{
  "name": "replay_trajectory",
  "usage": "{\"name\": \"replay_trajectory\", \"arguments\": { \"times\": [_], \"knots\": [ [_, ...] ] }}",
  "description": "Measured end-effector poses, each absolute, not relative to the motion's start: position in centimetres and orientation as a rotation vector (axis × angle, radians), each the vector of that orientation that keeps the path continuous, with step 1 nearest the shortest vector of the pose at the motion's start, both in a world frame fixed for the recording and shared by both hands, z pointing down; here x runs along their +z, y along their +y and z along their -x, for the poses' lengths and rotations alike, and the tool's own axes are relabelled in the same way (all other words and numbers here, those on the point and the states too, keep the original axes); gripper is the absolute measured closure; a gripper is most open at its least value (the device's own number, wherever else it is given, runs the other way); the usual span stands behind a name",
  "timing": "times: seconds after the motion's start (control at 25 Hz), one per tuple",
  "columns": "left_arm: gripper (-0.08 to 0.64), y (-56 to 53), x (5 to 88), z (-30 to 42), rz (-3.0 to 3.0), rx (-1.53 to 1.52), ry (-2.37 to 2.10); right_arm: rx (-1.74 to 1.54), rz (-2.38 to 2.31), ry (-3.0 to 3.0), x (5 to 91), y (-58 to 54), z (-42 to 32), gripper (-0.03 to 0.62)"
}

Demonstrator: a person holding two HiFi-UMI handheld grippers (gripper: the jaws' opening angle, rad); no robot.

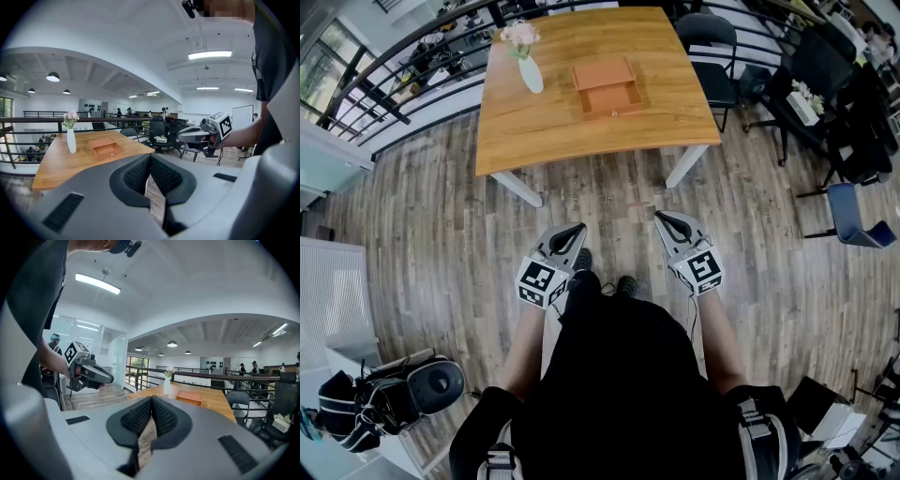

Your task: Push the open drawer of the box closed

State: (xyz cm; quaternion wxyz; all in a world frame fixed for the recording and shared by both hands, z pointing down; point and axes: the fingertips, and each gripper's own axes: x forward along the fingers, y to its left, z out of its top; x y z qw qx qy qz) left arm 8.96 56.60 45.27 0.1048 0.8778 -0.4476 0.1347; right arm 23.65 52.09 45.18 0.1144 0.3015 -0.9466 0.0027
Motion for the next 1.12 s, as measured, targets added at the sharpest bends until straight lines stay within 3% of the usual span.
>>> {"name": "replay_trajectory", "arguments": {
  "times": [1.12],
  "knots": [
    [0.537,54.4,44.6,-6.9,-2.606,0.429,-1.312,0.089,-0.8,-2.692,47.8,51.3,-21.8,0.577]
  ]
}}
